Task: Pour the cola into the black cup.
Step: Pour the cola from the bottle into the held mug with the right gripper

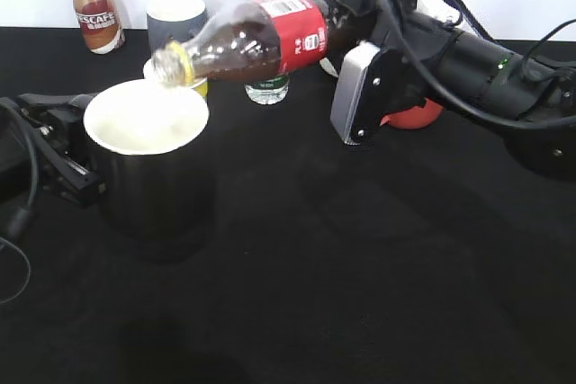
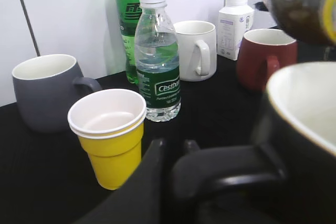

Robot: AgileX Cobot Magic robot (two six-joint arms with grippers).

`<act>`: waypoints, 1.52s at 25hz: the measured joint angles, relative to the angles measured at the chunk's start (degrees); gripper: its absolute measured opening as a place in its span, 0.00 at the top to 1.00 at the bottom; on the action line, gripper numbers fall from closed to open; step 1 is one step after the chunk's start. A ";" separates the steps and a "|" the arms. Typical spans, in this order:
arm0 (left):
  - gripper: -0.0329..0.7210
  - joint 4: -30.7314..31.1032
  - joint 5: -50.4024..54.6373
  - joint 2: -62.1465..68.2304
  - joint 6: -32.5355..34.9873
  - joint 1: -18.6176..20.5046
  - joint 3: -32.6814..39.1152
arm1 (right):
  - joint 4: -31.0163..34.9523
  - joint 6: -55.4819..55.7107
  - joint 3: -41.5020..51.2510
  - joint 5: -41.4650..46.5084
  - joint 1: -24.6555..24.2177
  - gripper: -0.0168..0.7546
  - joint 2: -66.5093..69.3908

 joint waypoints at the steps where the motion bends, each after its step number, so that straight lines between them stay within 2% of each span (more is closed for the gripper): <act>1: 0.88 0.00 0.00 0.00 0.00 0.00 0.00 | 0.00 -0.64 0.00 -0.58 0.00 0.48 0.02; 14: 0.88 0.06 0.17 0.00 0.00 0.00 0.00 | -0.05 -5.95 -0.68 -3.50 0.00 0.49 0.02; 32: 0.88 0.27 0.76 0.00 0.05 0.00 0.02 | 1.39 -6.22 -0.68 -3.79 0.00 0.49 0.02; 38: 0.88 -1.96 -0.64 0.00 0.11 -0.06 0.02 | 0.48 5.34 -0.92 -3.73 0.00 0.49 0.02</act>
